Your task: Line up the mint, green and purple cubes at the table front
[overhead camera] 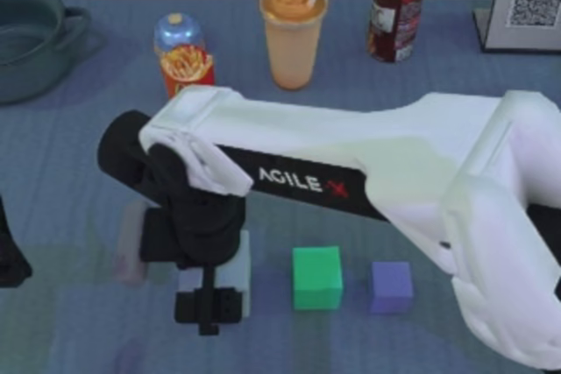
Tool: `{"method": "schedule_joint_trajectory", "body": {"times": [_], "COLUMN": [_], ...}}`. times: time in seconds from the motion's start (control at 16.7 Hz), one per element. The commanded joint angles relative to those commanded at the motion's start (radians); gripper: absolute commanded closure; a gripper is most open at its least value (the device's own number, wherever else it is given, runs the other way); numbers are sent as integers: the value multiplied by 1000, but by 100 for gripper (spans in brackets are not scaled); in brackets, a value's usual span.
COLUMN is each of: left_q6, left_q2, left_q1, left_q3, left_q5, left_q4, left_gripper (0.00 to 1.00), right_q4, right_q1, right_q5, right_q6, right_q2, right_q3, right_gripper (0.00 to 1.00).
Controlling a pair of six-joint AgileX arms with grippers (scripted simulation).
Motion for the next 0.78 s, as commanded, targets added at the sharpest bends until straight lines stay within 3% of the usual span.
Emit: {"method": "schedule_joint_trajectory", "body": {"times": [0.72,0.78], "left_q6": [0,0], "left_q2": [0,0], "left_q1": [0,0], "left_q3": [0,0], "left_q5": [0,0], "left_q4": [0,0], "left_gripper": [0,0], "right_q4": [0,0], "right_q1": [0,0], "right_q5": [0,0], "right_q6": [0,0], "right_q2": [0,0], "right_q3": [0,0], "right_gripper": [2,0]}}
